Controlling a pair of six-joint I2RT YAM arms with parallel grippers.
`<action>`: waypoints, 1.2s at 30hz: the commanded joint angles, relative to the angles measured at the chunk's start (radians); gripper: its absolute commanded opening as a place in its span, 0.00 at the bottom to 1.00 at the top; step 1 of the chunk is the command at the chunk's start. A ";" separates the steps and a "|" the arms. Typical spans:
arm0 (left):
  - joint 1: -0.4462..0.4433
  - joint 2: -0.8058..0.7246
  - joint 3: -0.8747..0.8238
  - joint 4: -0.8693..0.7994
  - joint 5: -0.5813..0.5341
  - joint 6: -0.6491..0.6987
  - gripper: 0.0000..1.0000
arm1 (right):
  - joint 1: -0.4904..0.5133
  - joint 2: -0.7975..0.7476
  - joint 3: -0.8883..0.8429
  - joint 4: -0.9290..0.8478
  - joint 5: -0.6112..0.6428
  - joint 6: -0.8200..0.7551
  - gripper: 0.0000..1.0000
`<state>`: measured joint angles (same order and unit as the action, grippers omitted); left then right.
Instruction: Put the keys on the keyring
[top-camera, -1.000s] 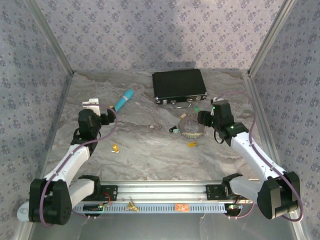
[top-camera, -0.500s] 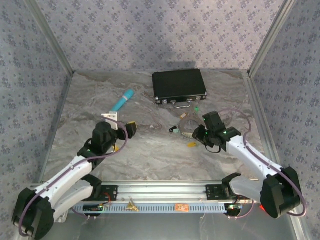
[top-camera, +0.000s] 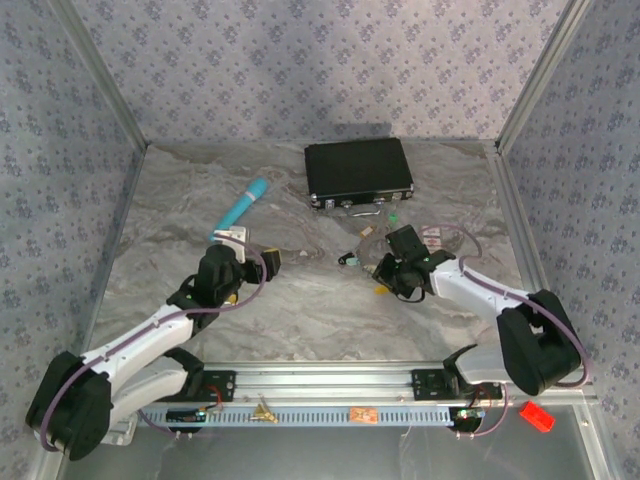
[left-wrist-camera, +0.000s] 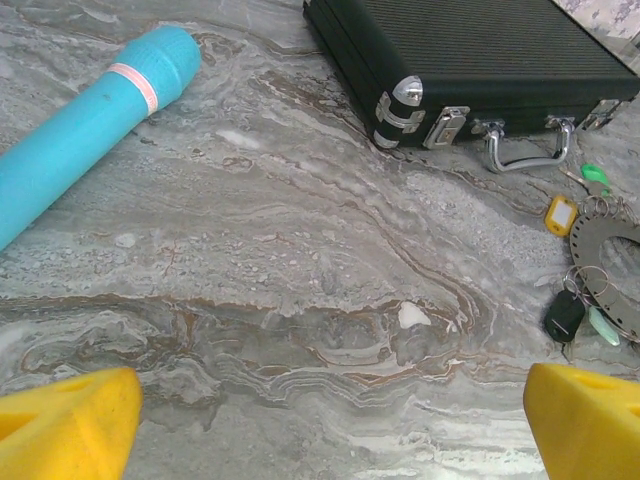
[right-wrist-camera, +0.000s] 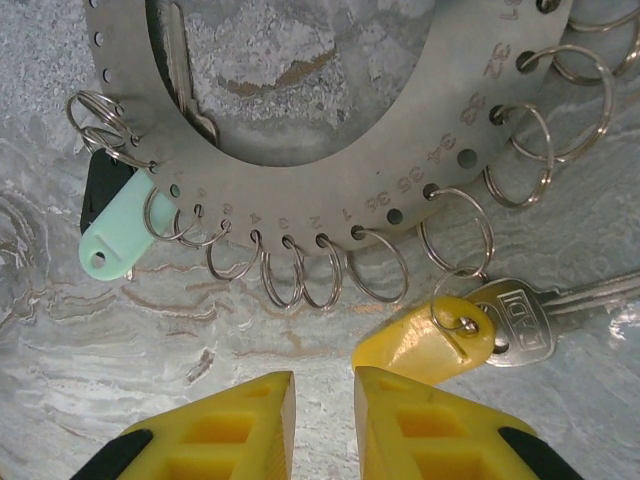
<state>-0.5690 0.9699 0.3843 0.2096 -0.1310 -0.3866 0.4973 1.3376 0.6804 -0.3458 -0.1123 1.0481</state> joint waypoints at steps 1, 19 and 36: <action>-0.011 0.009 0.036 0.043 -0.013 0.005 0.97 | 0.006 0.018 0.041 0.013 0.026 0.015 0.24; -0.023 0.007 0.034 0.037 -0.030 0.012 0.97 | 0.007 0.110 0.090 0.024 0.033 -0.008 0.24; -0.023 -0.005 0.031 0.031 -0.058 0.012 0.98 | 0.014 0.177 0.120 0.002 0.040 -0.017 0.24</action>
<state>-0.5854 0.9836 0.3843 0.2348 -0.1696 -0.3862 0.5049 1.4982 0.7677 -0.3111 -0.0933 1.0462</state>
